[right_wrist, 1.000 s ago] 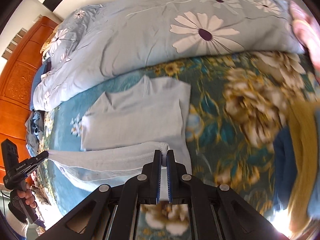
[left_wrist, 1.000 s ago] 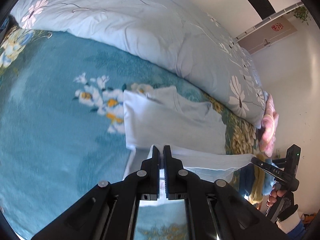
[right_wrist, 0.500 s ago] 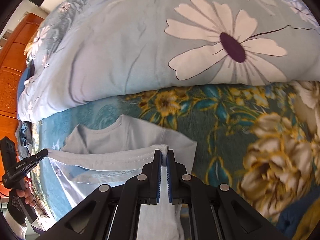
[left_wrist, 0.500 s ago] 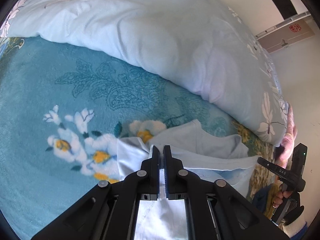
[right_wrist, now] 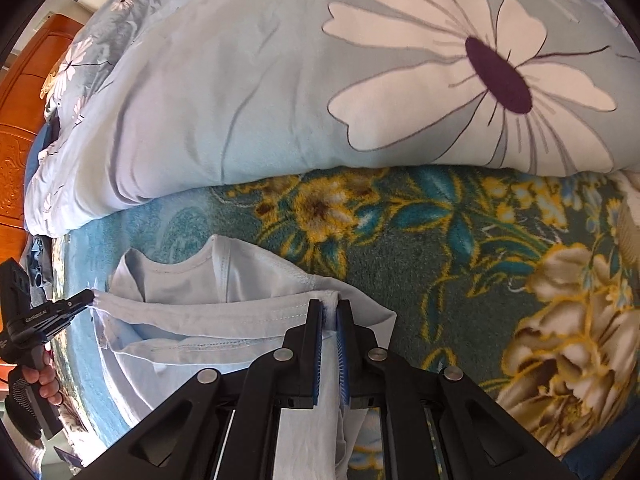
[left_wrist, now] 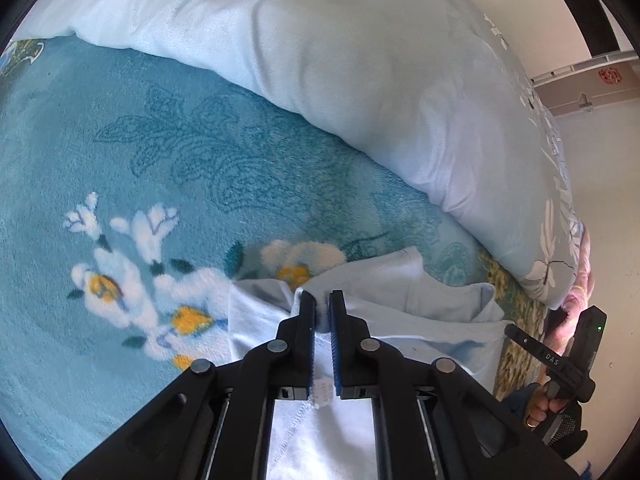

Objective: Fold clothes
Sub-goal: 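Open both grippers to release the folded hem, then grasp the folded edge of the light blue shirt with both grippers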

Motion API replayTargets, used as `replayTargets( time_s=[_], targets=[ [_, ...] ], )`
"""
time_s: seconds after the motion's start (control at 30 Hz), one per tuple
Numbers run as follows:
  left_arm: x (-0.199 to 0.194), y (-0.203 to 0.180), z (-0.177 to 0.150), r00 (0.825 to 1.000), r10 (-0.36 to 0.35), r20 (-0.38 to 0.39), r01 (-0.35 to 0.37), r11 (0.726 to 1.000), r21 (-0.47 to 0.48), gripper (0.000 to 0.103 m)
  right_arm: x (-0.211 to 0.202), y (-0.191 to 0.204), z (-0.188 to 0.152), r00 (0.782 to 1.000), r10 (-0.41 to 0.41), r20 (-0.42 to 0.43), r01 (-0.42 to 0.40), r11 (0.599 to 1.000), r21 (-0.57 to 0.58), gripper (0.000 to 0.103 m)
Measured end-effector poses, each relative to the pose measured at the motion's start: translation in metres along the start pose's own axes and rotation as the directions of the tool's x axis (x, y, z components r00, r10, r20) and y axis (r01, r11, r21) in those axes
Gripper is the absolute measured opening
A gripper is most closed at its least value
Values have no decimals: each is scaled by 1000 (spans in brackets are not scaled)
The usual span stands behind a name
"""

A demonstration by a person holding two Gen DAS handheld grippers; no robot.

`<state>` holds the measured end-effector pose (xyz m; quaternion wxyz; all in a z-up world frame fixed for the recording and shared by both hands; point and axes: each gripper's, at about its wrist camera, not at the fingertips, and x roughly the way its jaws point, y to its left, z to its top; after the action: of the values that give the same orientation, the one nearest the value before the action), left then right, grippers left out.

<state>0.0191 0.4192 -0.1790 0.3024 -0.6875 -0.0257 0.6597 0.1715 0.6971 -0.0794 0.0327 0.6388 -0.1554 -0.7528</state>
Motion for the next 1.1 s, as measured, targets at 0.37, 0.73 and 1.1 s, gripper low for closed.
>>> replayTargets(
  time_s=[0.37, 0.73, 1.1],
  targets=[
    [-34, -16, -19, 993, 97, 64, -107, 978, 179, 46, -49, -12, -20, 993, 5, 115, -4, 1000, -4, 43],
    [25, -44, -9, 974, 227, 26, -218, 888, 405, 47, -8, -11, -22, 999, 4, 33, -1, 997, -77, 43],
    [42, -39, 5, 977, 213, 28, -207, 892, 402, 46, 11, 8, 10, 1000, 25, 10, -23, 986, -167, 43]
  ],
)
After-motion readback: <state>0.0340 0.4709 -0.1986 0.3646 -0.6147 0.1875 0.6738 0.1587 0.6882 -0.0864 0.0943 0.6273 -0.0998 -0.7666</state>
